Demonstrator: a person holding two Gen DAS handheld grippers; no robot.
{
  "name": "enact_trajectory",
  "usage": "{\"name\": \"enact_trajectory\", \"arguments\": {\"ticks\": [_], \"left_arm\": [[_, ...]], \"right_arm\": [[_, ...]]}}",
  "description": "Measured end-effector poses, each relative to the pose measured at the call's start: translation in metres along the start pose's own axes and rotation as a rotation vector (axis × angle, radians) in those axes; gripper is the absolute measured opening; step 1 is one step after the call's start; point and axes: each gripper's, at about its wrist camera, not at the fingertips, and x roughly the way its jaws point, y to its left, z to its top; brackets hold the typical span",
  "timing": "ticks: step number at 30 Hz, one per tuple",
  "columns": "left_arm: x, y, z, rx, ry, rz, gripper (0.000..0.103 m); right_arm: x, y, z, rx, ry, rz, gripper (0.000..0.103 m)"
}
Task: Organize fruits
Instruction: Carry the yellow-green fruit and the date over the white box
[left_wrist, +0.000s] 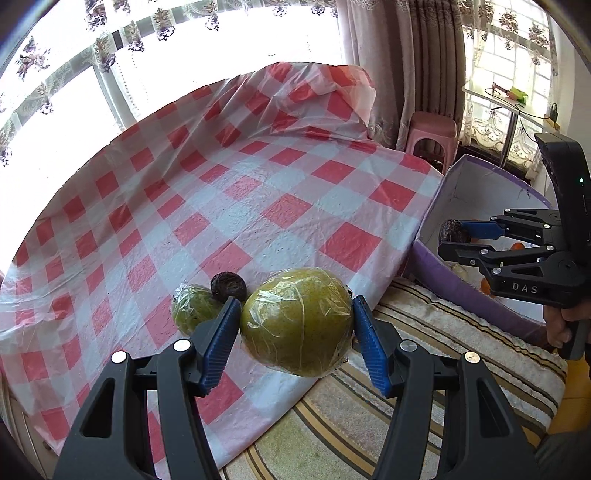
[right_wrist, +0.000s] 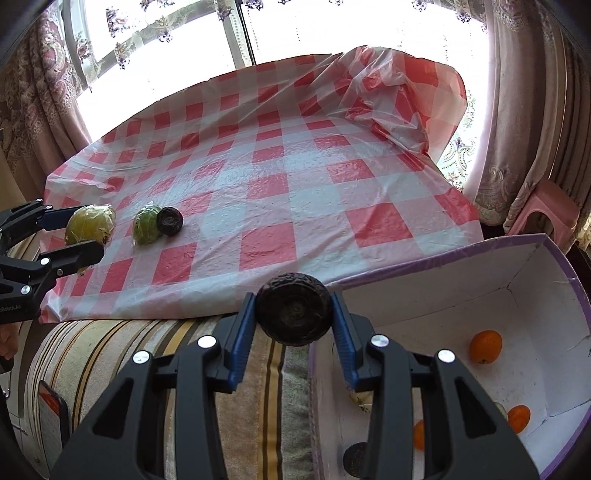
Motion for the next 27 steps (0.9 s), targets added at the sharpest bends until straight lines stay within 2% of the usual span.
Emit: {"name": "enact_trajectory", "arguments": {"ticks": [11, 20, 27], "left_arm": [[0.019, -0.056, 0.027, 0.130, 0.030, -0.057, 0.059], [0.047, -0.106, 0.054, 0.282, 0.100, -0.117, 0.059], [0.076, -0.137, 0.063, 0.345, 0.166, -0.148, 0.059]], "right_arm": [[-0.018, -0.049, -0.009, 0.076, -0.019, -0.067, 0.040], [-0.025, -0.084, -0.028, 0.109, -0.004, -0.141, 0.040], [-0.023, -0.114, -0.043, 0.139, 0.030, -0.222, 0.040]]}}
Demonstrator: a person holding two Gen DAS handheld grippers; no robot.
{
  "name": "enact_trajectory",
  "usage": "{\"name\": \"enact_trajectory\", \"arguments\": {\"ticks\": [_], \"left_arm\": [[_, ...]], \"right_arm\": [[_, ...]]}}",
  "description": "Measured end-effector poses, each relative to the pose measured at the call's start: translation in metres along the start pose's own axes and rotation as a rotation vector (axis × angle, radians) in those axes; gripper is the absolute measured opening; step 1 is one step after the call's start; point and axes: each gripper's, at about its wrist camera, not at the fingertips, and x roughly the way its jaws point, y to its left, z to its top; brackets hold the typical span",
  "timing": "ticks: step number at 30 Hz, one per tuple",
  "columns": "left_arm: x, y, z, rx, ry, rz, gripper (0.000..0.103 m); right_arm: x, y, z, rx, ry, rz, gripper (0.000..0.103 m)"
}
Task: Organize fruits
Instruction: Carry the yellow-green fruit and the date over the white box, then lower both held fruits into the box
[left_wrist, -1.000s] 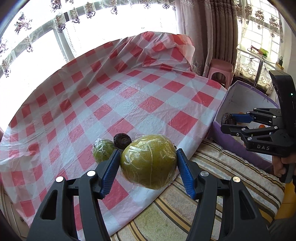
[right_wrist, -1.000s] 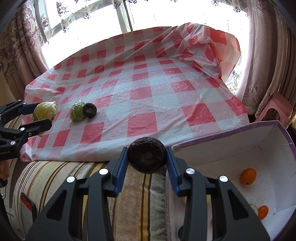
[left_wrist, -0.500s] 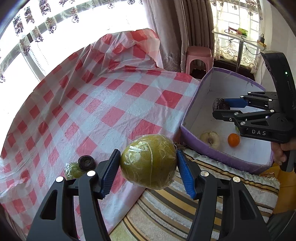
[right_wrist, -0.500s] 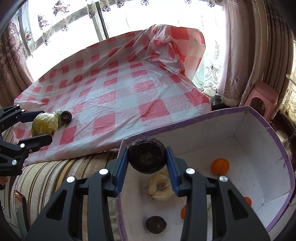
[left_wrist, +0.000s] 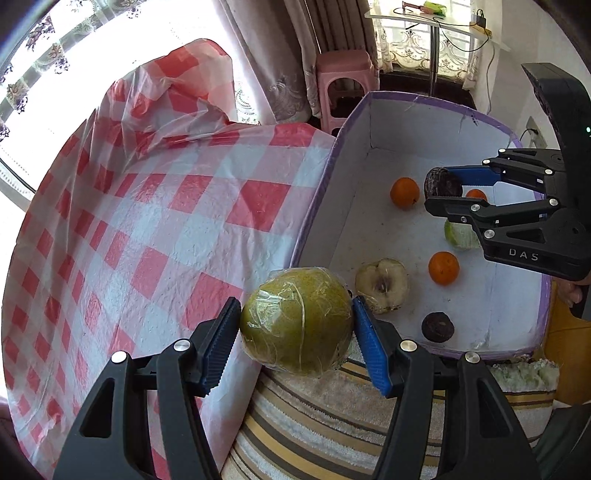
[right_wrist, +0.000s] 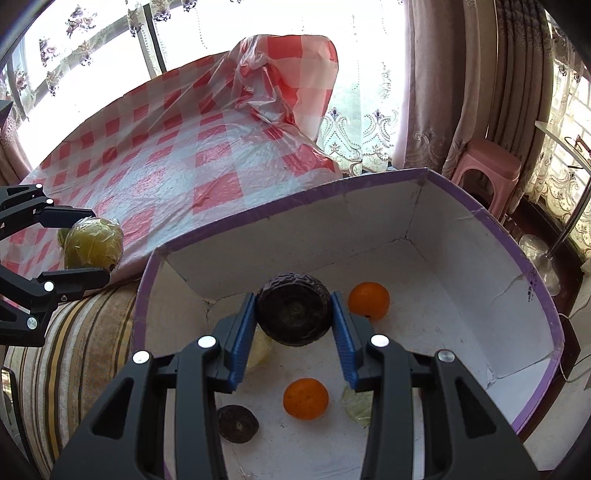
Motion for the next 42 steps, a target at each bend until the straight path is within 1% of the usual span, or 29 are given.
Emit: {"name": "enact_trajectory", "arguments": {"ticks": [6, 12, 14, 18, 22, 25, 31, 40, 42], "left_arm": [[0.016, -0.019, 0.020, 0.036, 0.035, -0.058, 0.059], [0.035, -0.047, 0.034, 0.080, 0.094, -0.141, 0.059], [0.043, -0.054, 0.037, 0.087, 0.125, -0.173, 0.059], [0.057, -0.064, 0.040, 0.091, 0.166, -0.214, 0.059], [0.070, -0.075, 0.039, 0.118, 0.213, -0.250, 0.059], [0.080, -0.079, 0.037, 0.141, 0.244, -0.248, 0.059], [0.095, -0.093, 0.031, 0.183, 0.292, -0.263, 0.059], [0.111, -0.093, 0.020, 0.191, 0.334, -0.259, 0.059], [0.111, -0.095, 0.018, 0.207, 0.330, -0.252, 0.060]], "right_arm": [[0.006, -0.017, -0.008, -0.011, 0.022, -0.088, 0.040], [0.007, -0.028, -0.015, -0.050, 0.035, -0.165, 0.040], [0.008, -0.029, -0.018, -0.071, 0.037, -0.202, 0.040], [0.010, -0.035, -0.023, -0.094, 0.047, -0.247, 0.040], [0.015, -0.036, -0.027, -0.128, 0.061, -0.270, 0.040], [0.019, -0.033, -0.030, -0.150, 0.079, -0.259, 0.040], [0.019, -0.026, -0.031, -0.192, 0.084, -0.264, 0.041], [0.022, -0.017, -0.033, -0.233, 0.090, -0.291, 0.041], [0.023, -0.017, -0.033, -0.237, 0.096, -0.291, 0.041]]}}
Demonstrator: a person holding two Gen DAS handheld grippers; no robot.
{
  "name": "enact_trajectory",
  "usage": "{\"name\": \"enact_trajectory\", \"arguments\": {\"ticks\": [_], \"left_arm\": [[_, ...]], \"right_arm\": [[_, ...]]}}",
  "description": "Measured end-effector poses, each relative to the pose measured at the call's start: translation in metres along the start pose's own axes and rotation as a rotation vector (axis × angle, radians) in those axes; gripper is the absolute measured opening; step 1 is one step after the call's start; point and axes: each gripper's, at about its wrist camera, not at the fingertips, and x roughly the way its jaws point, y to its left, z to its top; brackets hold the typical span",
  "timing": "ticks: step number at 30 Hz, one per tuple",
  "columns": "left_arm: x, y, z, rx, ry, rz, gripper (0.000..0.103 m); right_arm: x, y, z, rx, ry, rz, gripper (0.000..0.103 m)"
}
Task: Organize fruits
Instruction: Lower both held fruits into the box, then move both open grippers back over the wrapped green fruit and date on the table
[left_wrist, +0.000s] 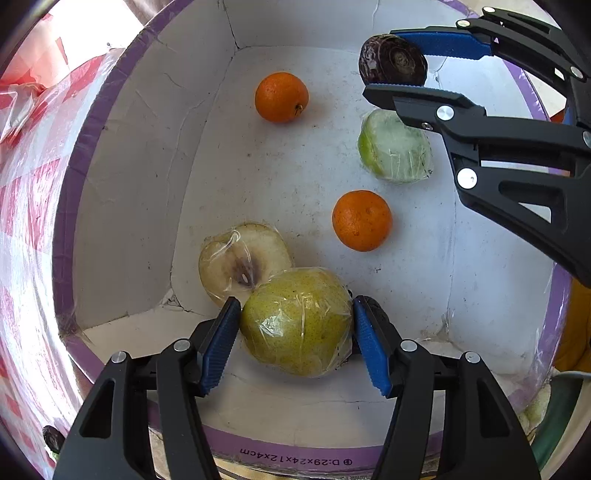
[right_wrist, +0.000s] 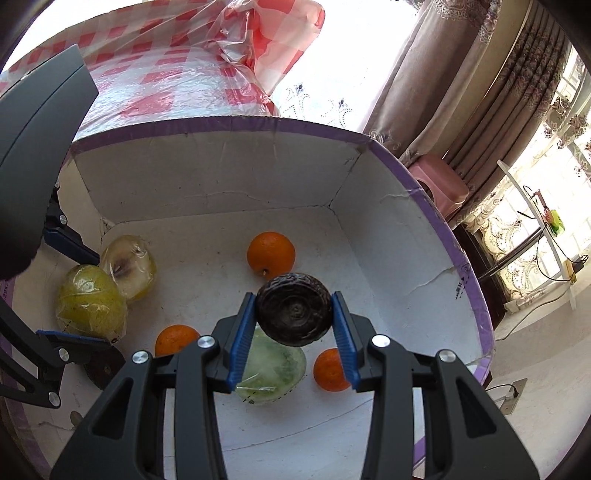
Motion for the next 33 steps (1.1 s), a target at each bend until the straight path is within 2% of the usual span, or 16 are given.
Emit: {"name": "enact_trajectory", "arguments": {"ticks": [3, 8, 10, 12, 14, 19, 22, 26, 33], "left_arm": [[0.000, -0.001, -0.001, 0.012, 0.002, 0.004, 0.060], [-0.002, -0.008, -0.005, 0.024, 0.000, 0.014, 0.061], [0.000, -0.014, -0.003, 0.026, -0.003, 0.012, 0.062], [-0.006, -0.015, -0.004, 0.022, -0.014, -0.009, 0.070], [-0.011, -0.019, -0.006, 0.022, -0.029, -0.016, 0.073], [-0.022, -0.016, -0.012, 0.009, -0.055, -0.013, 0.073], [-0.031, -0.008, -0.019, -0.015, -0.081, -0.023, 0.073], [-0.044, 0.007, -0.030, -0.042, -0.121, -0.025, 0.073], [-0.086, 0.040, -0.056, -0.117, -0.245, -0.047, 0.073]], "right_arm": [[0.000, 0.000, 0.000, -0.008, 0.001, -0.004, 0.044], [-0.001, 0.002, 0.001, -0.013, -0.007, -0.015, 0.055], [0.000, 0.002, 0.001, -0.015, -0.006, -0.015, 0.056], [-0.001, 0.001, 0.001, -0.011, -0.010, -0.013, 0.062], [-0.002, 0.001, 0.001, -0.011, -0.013, -0.016, 0.065], [-0.003, 0.003, 0.002, -0.009, -0.017, -0.017, 0.071], [-0.005, 0.002, 0.003, 0.001, -0.025, -0.012, 0.078], [-0.007, 0.003, 0.004, 0.004, -0.029, -0.014, 0.080], [-0.018, 0.008, 0.010, 0.002, -0.054, 0.000, 0.080]]}}
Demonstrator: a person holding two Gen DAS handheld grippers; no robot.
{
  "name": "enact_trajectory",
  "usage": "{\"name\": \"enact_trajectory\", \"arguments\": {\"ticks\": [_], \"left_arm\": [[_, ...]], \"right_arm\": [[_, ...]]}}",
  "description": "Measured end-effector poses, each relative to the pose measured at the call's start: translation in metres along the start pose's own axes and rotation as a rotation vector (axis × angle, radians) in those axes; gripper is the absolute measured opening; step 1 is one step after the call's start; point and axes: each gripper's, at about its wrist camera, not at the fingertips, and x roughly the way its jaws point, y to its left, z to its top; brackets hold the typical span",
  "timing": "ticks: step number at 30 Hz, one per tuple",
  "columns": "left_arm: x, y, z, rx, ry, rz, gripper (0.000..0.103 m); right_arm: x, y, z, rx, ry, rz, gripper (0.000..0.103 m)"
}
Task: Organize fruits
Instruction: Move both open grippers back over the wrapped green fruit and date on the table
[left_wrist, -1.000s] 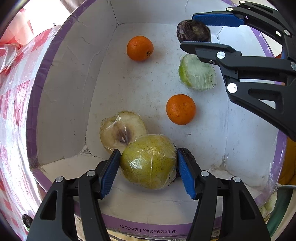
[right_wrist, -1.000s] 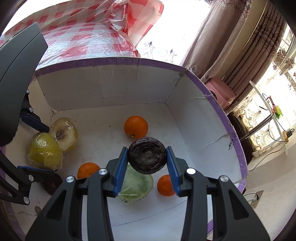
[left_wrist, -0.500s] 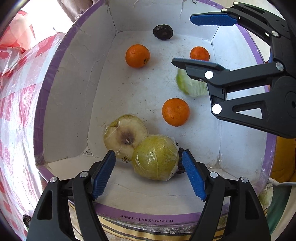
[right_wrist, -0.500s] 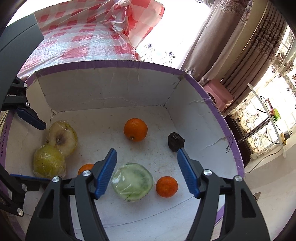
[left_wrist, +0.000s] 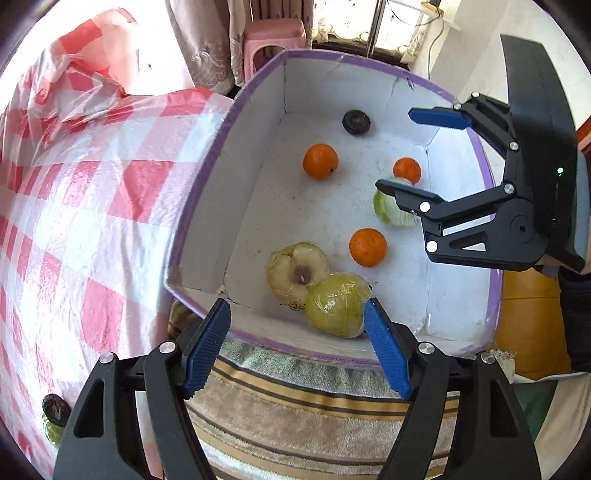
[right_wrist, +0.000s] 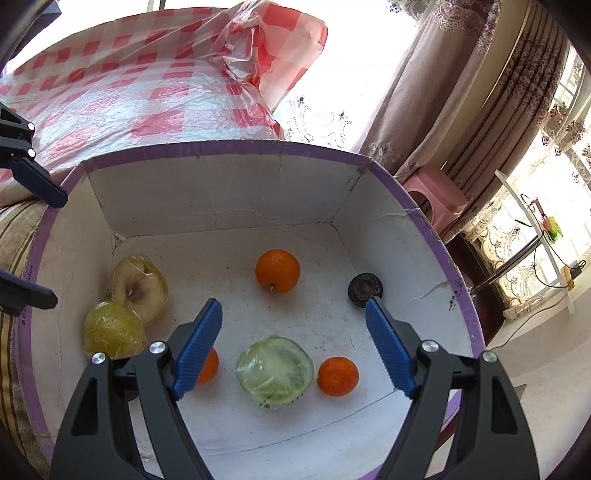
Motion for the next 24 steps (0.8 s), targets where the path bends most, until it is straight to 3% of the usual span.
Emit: {"name": "enact_trajectory", "arguments": {"ticks": [7, 24], "left_arm": [[-0.048, 0.024, -0.020, -0.069, -0.111, 0.001, 0.073], [-0.101, 0.086, -0.102, -0.252, -0.287, 0.070, 0.073]], "right_arm": [[-0.012, 0.013, 0.008, -0.020, -0.021, 0.019, 0.080], [-0.042, 0.072, 0.040, -0.098, -0.088, 0.115, 0.081]]}}
